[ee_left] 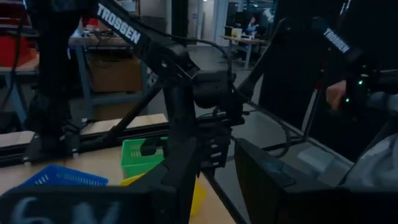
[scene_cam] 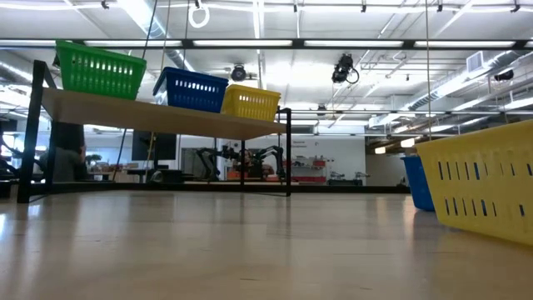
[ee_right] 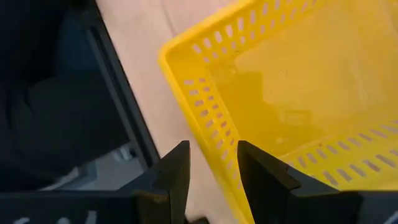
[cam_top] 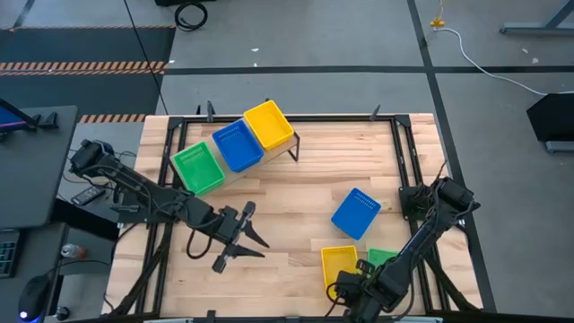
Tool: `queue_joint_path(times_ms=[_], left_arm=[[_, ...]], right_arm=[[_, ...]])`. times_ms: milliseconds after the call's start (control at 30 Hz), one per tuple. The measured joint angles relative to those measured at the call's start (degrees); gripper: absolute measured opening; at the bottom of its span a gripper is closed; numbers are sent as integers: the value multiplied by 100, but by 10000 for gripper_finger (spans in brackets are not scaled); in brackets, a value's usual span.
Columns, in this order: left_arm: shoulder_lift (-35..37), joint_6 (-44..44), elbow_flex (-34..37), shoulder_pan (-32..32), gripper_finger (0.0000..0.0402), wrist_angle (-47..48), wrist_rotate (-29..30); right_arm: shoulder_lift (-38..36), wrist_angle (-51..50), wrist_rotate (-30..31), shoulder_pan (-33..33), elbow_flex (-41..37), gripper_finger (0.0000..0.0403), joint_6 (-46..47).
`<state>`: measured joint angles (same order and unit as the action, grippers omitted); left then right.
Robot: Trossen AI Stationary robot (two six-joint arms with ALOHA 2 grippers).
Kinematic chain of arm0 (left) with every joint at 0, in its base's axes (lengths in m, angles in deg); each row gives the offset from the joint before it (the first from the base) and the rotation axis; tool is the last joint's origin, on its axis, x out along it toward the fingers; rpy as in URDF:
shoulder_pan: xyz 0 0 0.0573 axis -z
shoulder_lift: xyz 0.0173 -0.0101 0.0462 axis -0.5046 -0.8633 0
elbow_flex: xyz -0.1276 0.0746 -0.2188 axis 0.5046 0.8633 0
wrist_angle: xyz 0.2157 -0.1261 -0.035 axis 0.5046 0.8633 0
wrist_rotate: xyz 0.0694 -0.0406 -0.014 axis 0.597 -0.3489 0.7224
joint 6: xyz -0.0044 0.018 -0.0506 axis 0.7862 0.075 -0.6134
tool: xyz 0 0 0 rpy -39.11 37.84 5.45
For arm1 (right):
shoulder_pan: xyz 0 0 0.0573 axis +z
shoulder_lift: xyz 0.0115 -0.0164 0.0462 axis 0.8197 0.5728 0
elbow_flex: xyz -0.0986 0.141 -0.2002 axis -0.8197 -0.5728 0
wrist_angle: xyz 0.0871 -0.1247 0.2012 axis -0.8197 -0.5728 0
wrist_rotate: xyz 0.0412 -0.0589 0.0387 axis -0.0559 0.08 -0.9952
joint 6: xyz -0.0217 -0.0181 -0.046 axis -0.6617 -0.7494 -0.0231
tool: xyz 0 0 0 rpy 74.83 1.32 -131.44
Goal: Stack baskets on shelf by color
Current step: Stack the yellow basket on top of the yellow baskets on the shelf
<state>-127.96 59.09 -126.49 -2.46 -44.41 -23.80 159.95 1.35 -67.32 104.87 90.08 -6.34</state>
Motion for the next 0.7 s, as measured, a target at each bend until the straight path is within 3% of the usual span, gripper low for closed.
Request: queue_joint_path(times_ms=[333, 533, 700], left_arm=[[182, -298, 0, 152, 117, 408, 166], [461, -257, 0, 346, 117, 789, 166], [616, -192, -2, 428, 117, 1012, 589]], right_arm=[[0, -453, -6, 45, 1, 140, -480], [0, -14, -259, 70, -317, 140, -801], [0, -23, -264, 66, -625, 137, -812]])
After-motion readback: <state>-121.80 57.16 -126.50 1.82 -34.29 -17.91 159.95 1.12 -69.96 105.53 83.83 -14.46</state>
